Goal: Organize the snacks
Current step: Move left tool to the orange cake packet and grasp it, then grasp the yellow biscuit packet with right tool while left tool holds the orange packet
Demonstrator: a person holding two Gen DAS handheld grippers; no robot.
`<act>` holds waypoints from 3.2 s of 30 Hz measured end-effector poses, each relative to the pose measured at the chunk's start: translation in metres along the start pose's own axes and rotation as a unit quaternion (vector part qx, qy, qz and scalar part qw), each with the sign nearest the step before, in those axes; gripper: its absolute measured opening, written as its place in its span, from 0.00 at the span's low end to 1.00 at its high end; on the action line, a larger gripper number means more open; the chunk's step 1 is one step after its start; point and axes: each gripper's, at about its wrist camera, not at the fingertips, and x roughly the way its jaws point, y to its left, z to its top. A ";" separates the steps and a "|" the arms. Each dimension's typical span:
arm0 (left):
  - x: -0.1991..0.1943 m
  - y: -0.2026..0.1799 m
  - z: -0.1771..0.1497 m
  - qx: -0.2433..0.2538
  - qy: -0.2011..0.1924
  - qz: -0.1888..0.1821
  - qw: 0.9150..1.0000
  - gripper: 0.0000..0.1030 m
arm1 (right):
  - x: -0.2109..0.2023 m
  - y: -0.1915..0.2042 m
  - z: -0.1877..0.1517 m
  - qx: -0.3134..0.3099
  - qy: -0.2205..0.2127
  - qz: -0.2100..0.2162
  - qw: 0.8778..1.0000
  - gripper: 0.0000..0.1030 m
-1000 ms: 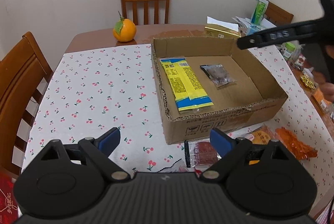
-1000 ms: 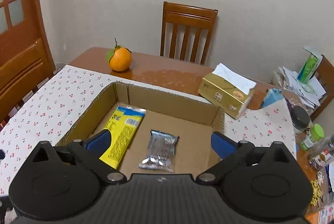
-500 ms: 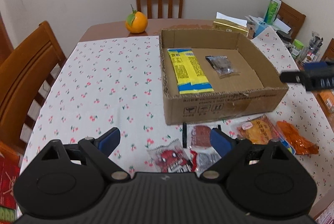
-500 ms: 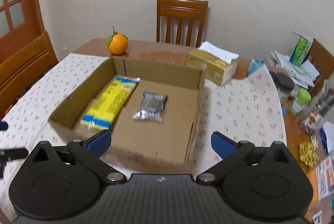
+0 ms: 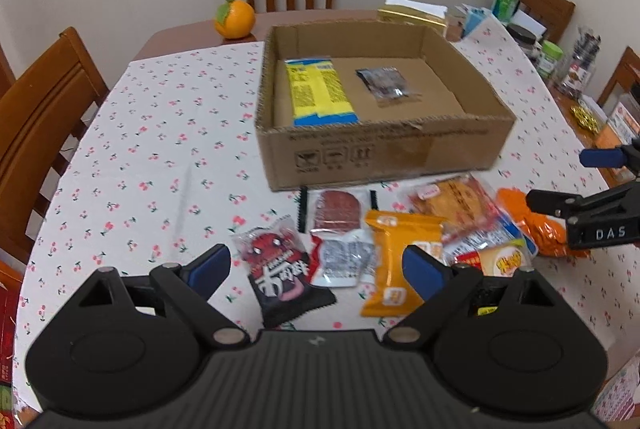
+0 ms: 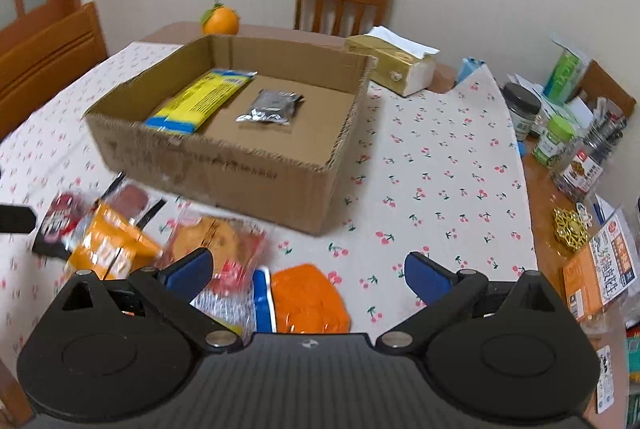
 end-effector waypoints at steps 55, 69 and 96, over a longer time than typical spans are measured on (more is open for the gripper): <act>0.047 -0.084 -0.019 0.082 -0.002 0.028 0.996 0.46 | -0.004 0.012 -0.032 -0.110 0.041 0.133 0.984 1.00; 0.023 -0.054 -0.016 0.035 0.000 0.007 0.999 0.45 | 0.014 0.041 -0.020 -0.171 0.051 0.193 0.965 1.00; 0.021 -0.027 -0.054 0.049 0.051 -0.059 0.996 0.56 | 0.015 0.072 -0.049 -0.152 0.137 0.208 0.956 0.92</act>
